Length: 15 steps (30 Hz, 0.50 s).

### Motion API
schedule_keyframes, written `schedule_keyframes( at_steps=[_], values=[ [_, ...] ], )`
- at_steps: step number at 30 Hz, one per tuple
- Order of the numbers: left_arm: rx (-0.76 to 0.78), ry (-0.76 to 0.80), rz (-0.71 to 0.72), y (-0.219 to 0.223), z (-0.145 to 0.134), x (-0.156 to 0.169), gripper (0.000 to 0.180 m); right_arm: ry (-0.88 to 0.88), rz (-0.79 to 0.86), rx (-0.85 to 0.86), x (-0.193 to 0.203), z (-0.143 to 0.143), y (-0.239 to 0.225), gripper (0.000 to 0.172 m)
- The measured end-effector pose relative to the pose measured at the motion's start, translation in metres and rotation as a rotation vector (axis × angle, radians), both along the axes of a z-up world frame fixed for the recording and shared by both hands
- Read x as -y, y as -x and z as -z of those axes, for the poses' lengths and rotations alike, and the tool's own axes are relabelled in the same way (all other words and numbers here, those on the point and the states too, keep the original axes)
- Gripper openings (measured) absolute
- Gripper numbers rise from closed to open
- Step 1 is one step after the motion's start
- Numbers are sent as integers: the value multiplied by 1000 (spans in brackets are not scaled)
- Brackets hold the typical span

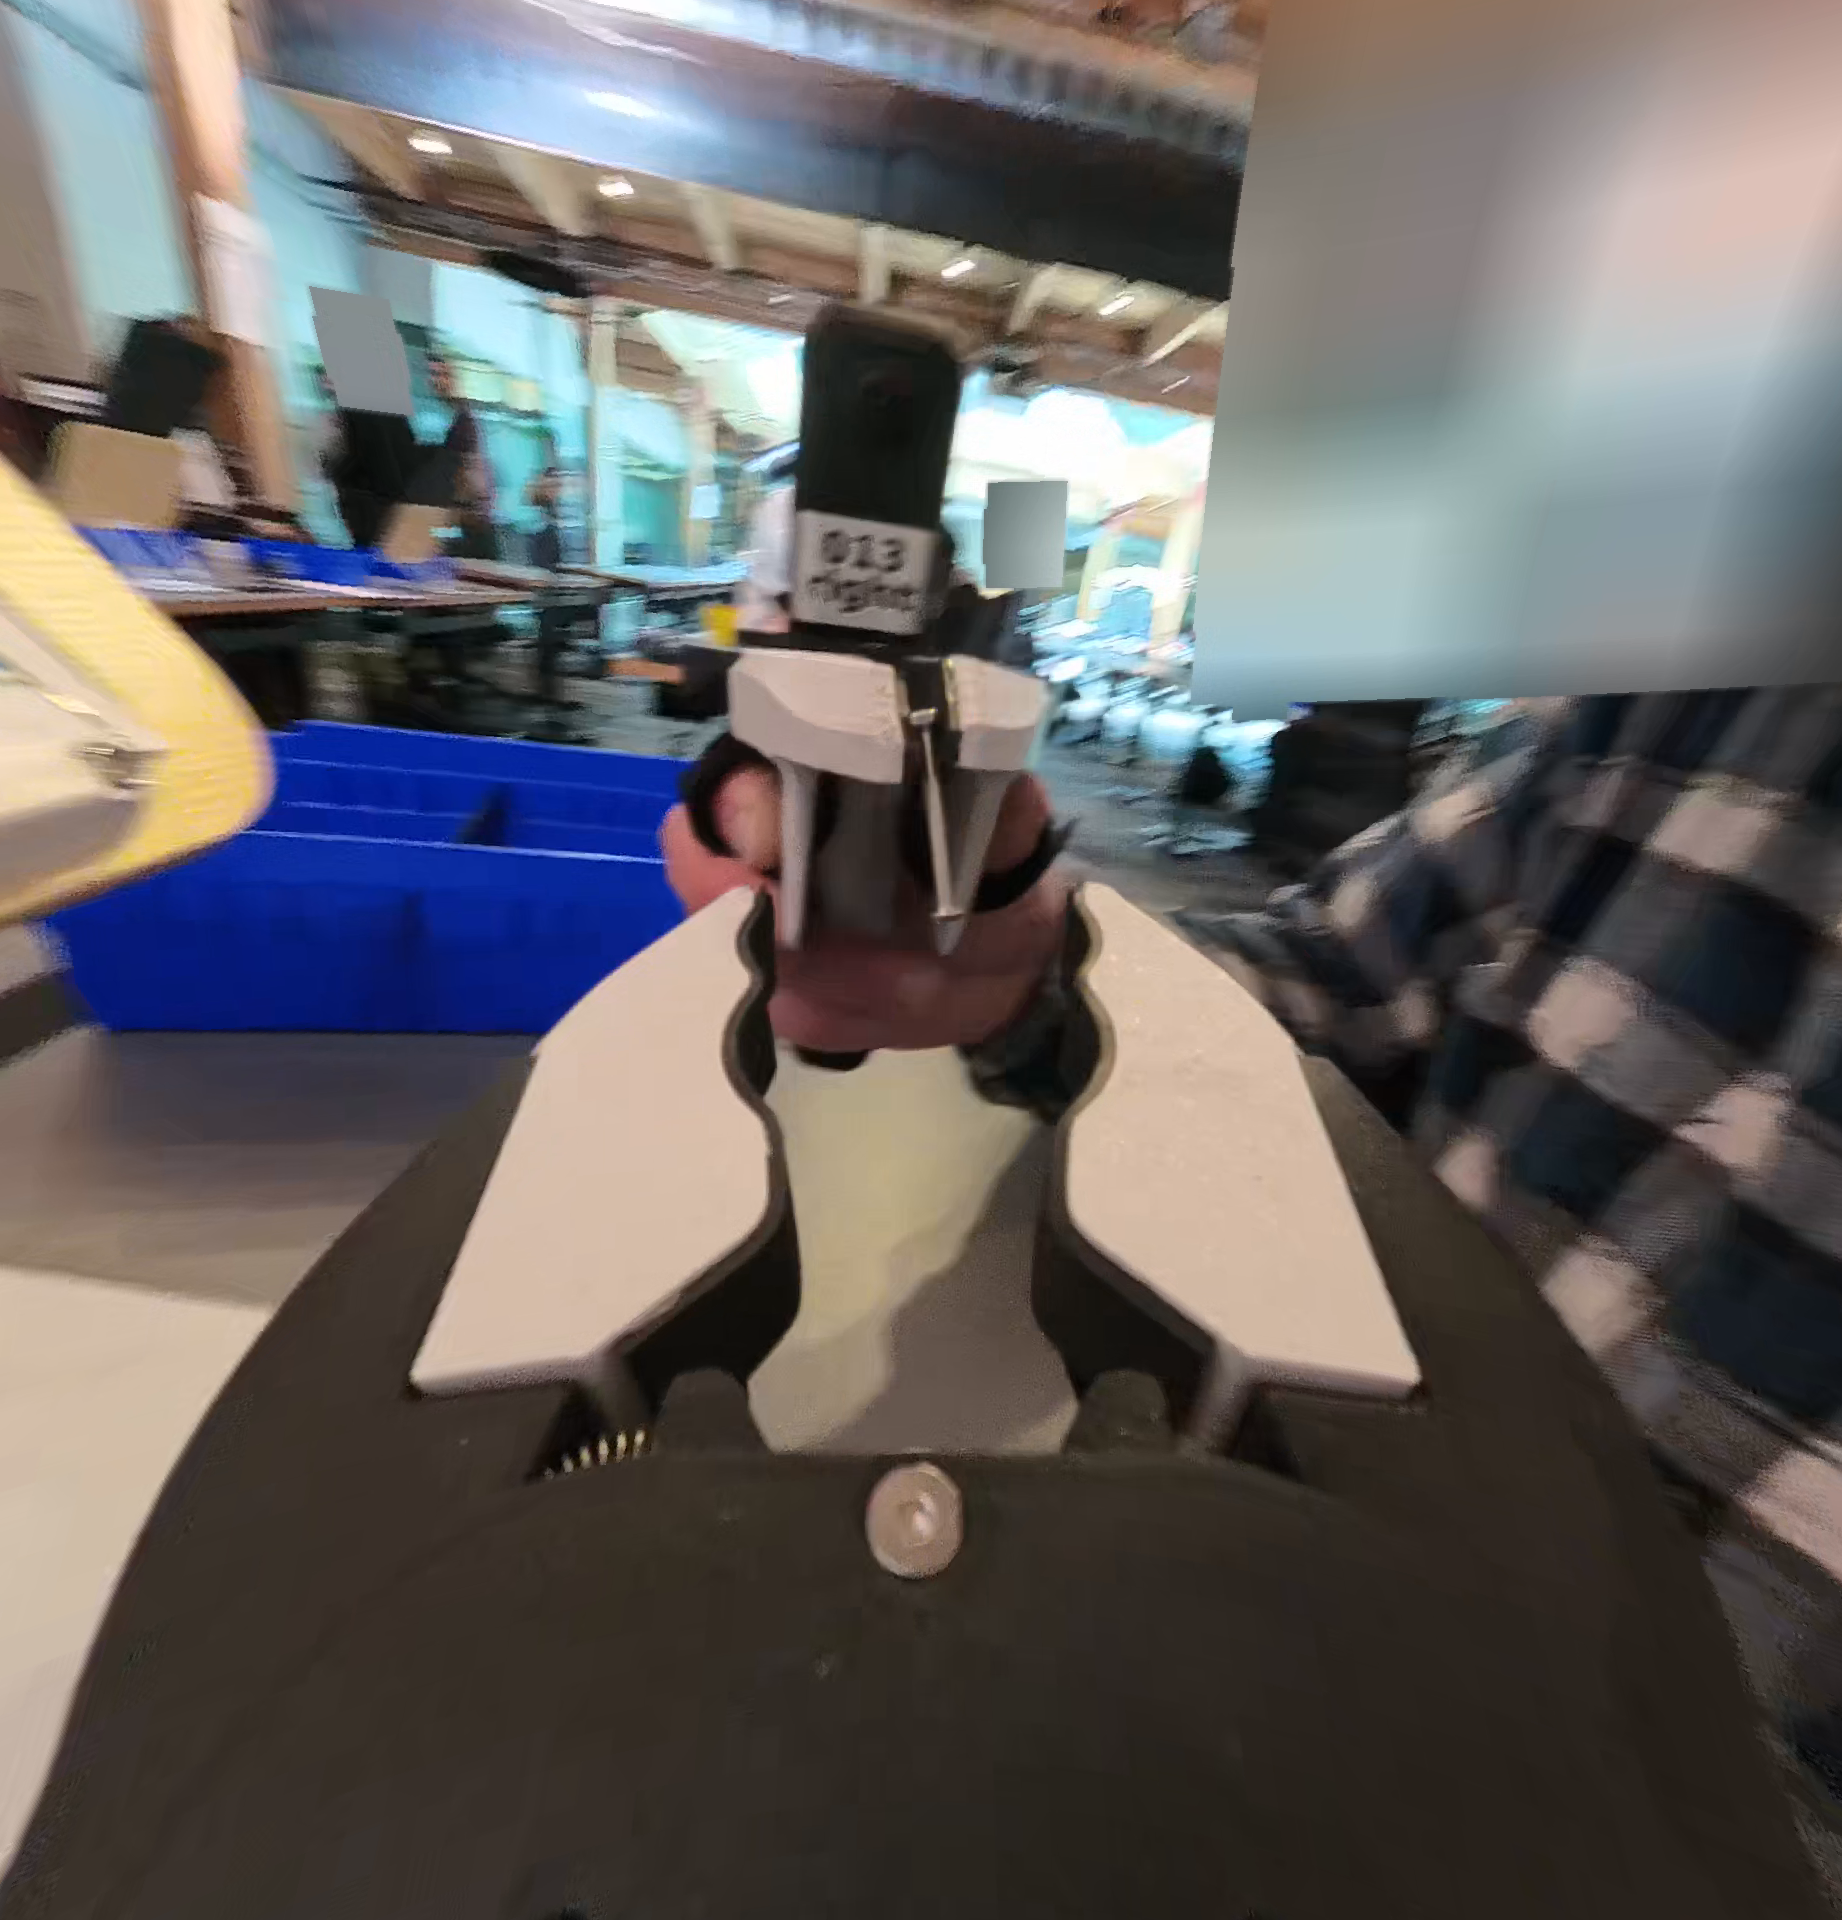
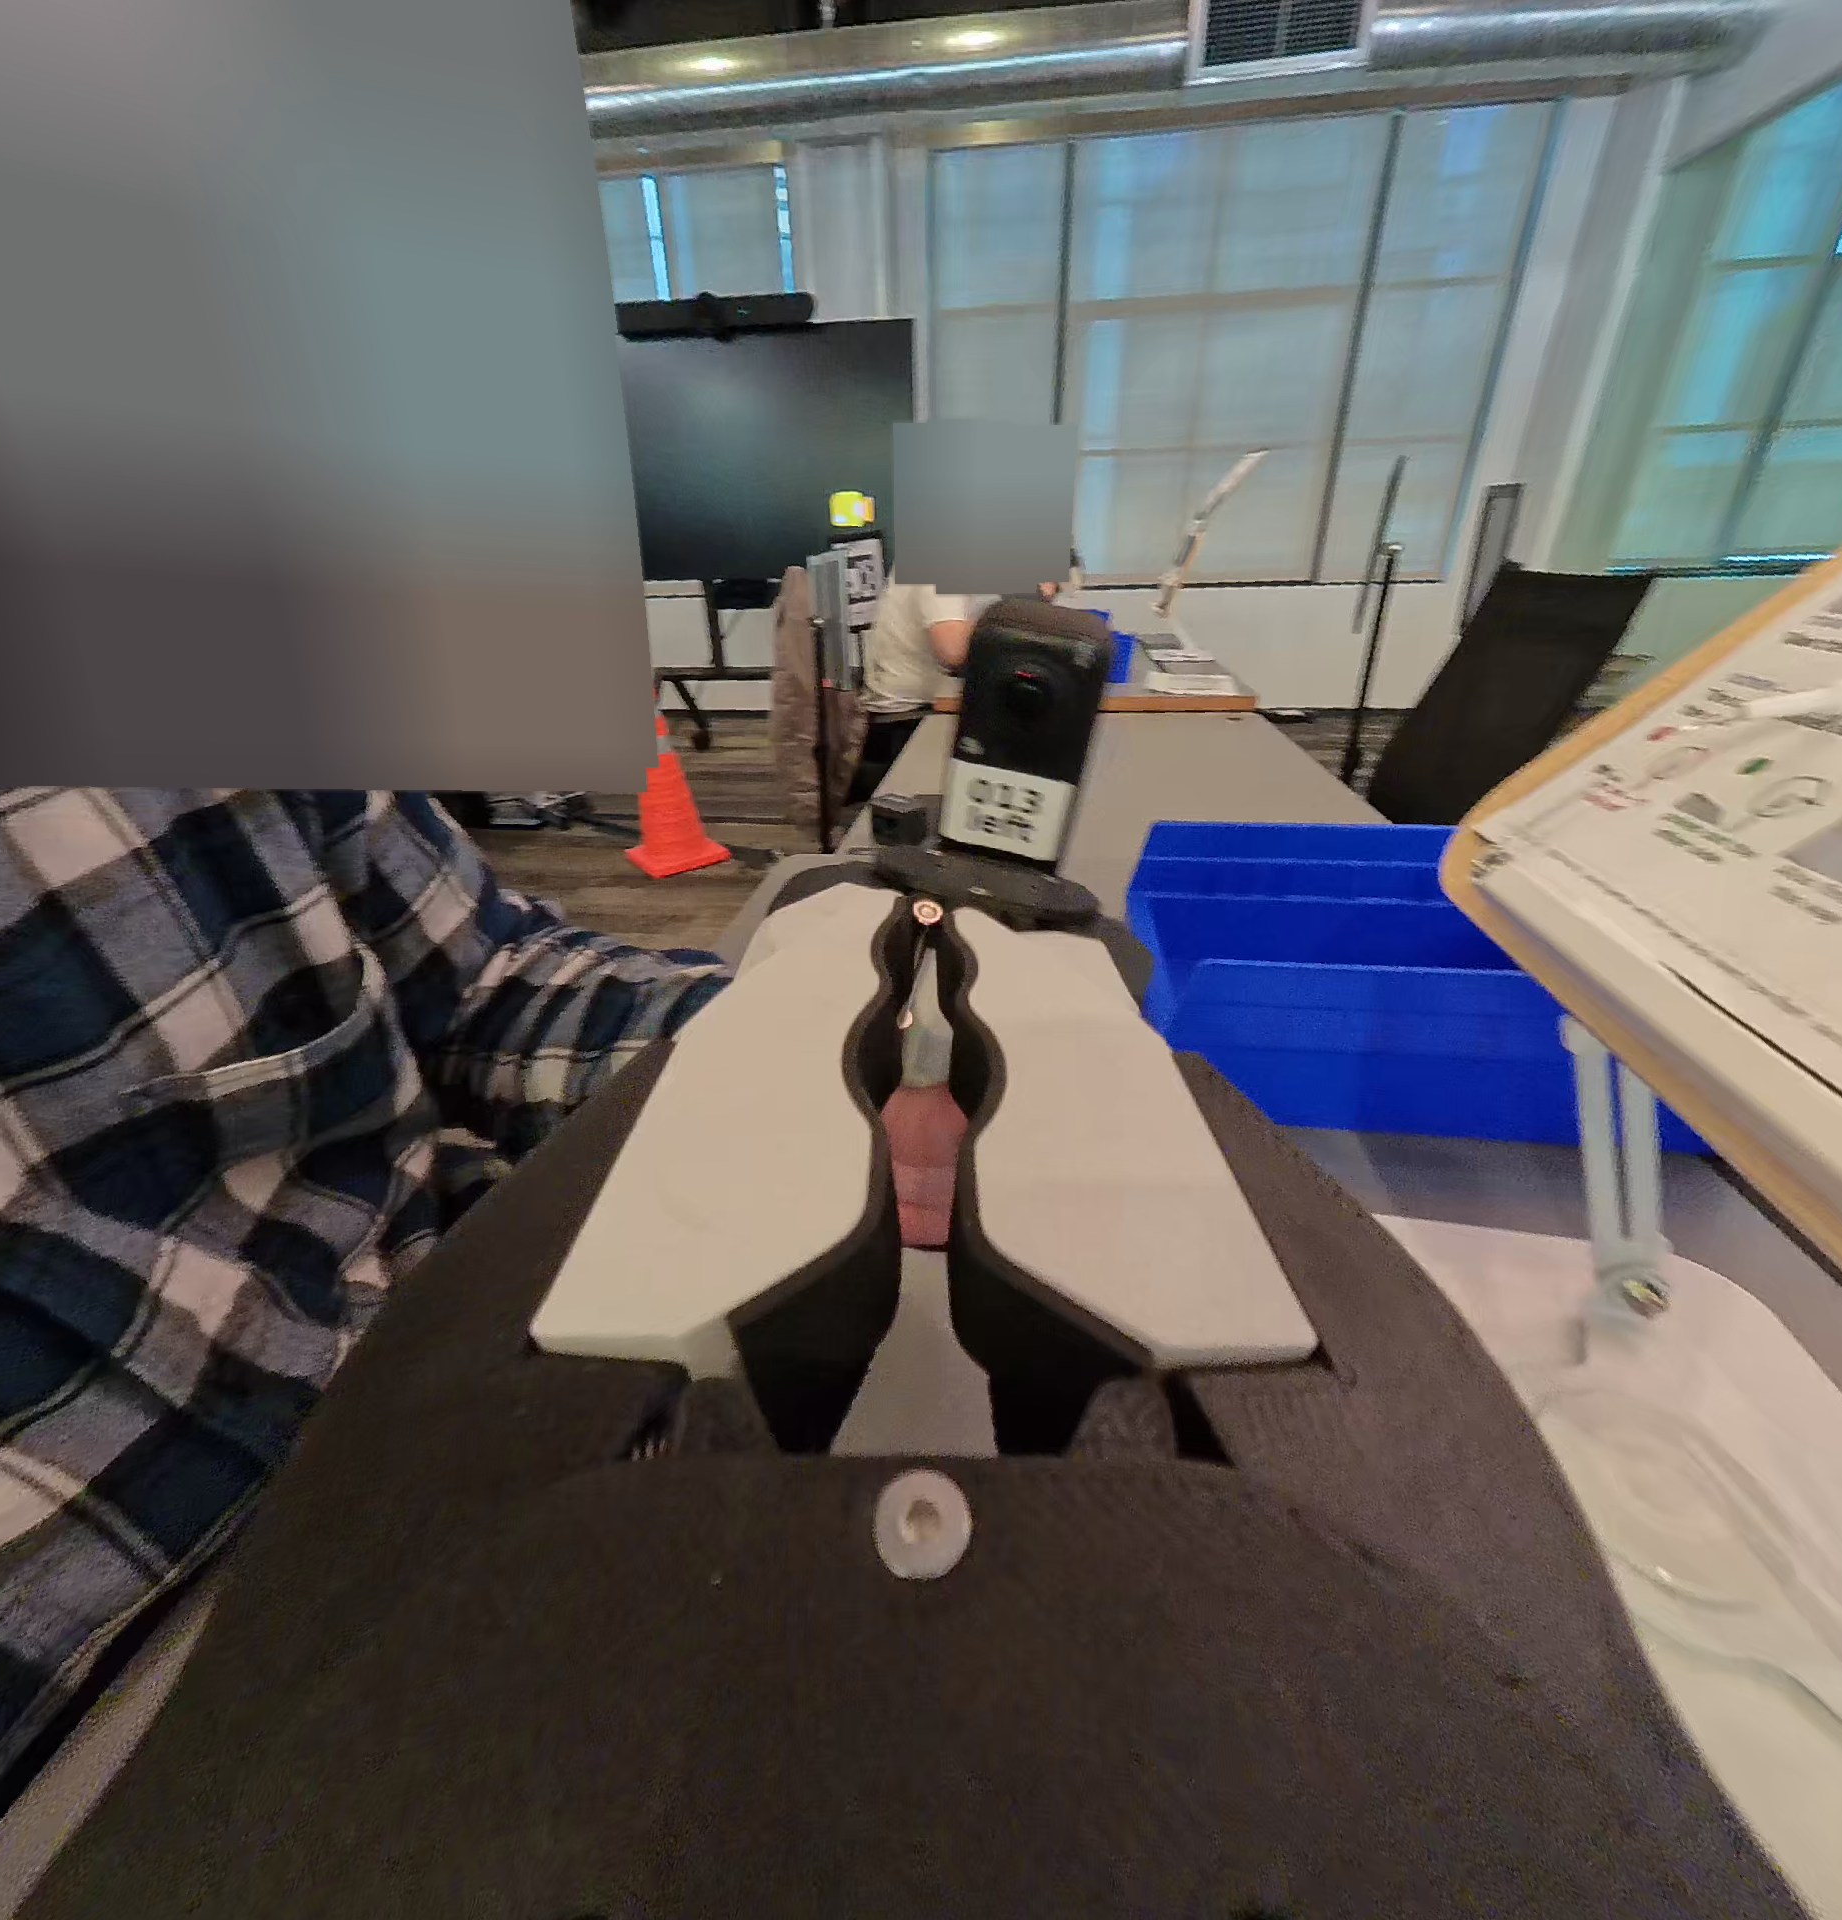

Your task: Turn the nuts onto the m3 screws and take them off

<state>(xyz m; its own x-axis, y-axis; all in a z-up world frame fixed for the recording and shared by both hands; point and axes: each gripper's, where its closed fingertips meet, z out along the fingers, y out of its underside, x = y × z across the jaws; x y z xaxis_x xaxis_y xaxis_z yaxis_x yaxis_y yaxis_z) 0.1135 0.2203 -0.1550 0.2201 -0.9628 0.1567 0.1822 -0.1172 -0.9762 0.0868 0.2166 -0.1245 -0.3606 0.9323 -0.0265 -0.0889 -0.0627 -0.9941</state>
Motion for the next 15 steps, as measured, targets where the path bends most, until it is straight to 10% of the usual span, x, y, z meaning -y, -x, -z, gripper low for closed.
schedule_keyframes(
  at_steps=[6, 15],
  values=[
    [-184, -174, -383, 15, 5, -30, 31, 8, 157, 22, -20, 5, 5, 5],
    [-311, -219, -476, 14, 15, -37, 1, -12, 231, 59, -24, 15, 13, 5]
  ],
)
